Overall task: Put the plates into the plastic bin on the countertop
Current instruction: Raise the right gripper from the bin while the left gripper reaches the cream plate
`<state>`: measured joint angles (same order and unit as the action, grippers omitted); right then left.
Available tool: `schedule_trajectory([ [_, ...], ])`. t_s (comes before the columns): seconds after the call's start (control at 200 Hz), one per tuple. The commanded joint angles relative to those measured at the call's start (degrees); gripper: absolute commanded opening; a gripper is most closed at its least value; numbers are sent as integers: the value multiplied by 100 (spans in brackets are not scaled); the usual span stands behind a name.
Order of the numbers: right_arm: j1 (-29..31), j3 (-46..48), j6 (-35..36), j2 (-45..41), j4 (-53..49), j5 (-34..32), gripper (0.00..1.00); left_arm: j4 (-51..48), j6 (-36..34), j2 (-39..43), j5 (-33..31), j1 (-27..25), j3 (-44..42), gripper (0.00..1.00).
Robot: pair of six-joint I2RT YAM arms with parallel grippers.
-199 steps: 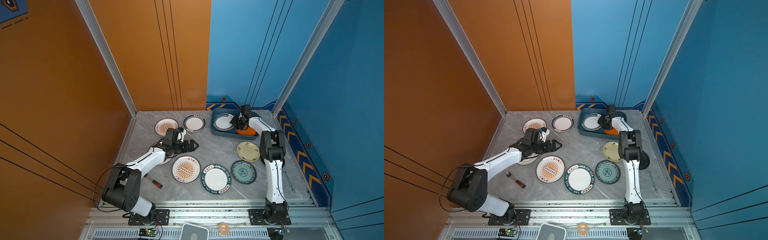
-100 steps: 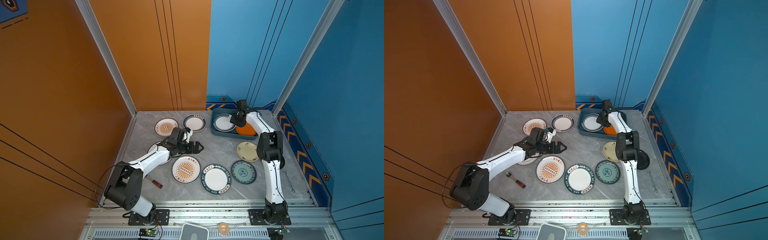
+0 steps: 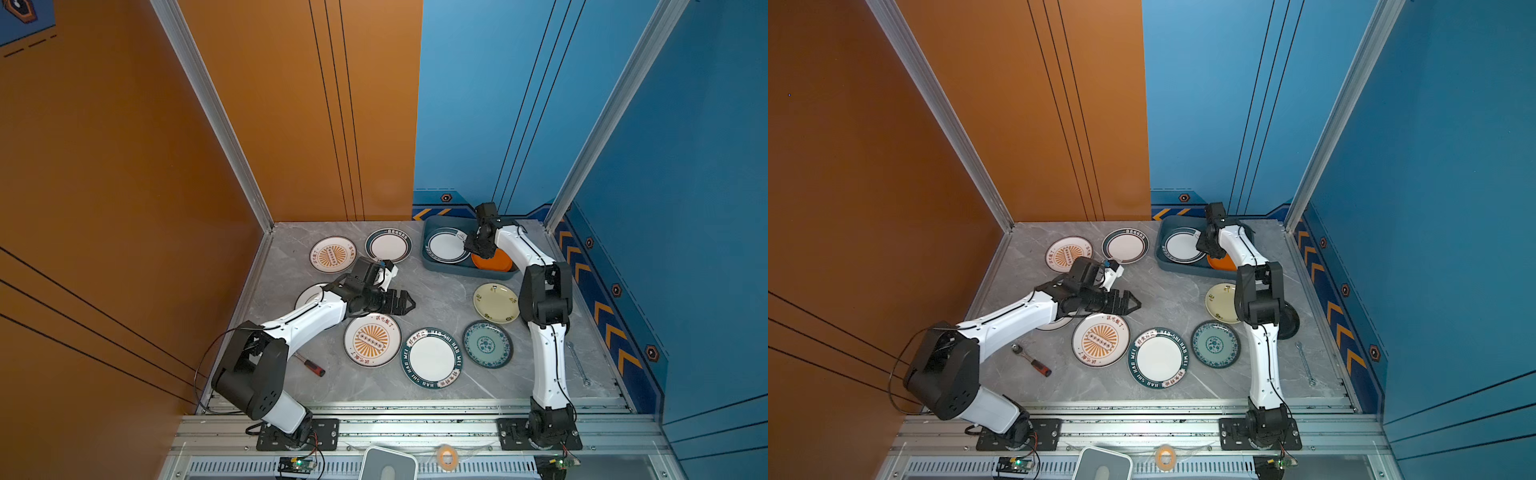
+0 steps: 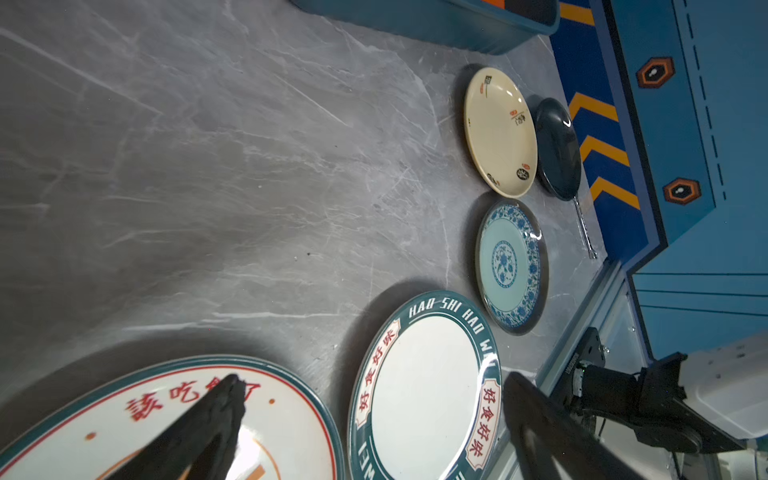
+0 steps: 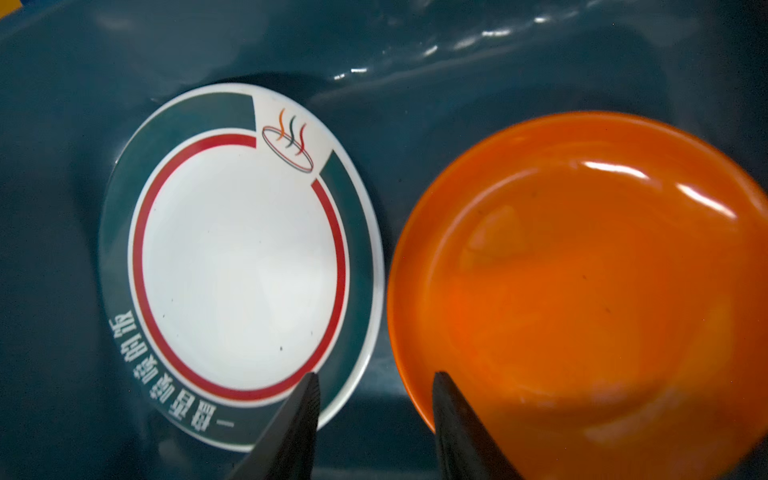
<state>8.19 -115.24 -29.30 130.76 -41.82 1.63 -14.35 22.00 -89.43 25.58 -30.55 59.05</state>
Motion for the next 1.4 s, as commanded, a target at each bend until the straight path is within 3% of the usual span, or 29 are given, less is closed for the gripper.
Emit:
schedule_trajectory([
  [0.0,-64,719,230,-1373,283,-15,47,-285,-422,-231,74,-182,233,98],
  [0.245,-176,3417,328,-3560,872,544,47,-349,-703,-875,324,-284,463,100],
  [0.486,-258,4959,346,-4838,1018,893,47,-512,-1064,-1369,418,-570,718,94],
  [0.661,-265,5848,118,-5405,1273,904,47,-258,-756,-1806,640,-665,1161,94],
  [1.031,-708,6468,-41,-5999,1258,616,47,398,525,-3384,466,-1089,2773,91],
  [1.352,-1403,6714,-22,-6517,1253,811,46,1336,1749,-4028,100,-1424,3013,88],
  [1.397,-1466,6750,-23,-6543,1277,862,45,1411,1871,-4121,28,-1481,3063,82],
])
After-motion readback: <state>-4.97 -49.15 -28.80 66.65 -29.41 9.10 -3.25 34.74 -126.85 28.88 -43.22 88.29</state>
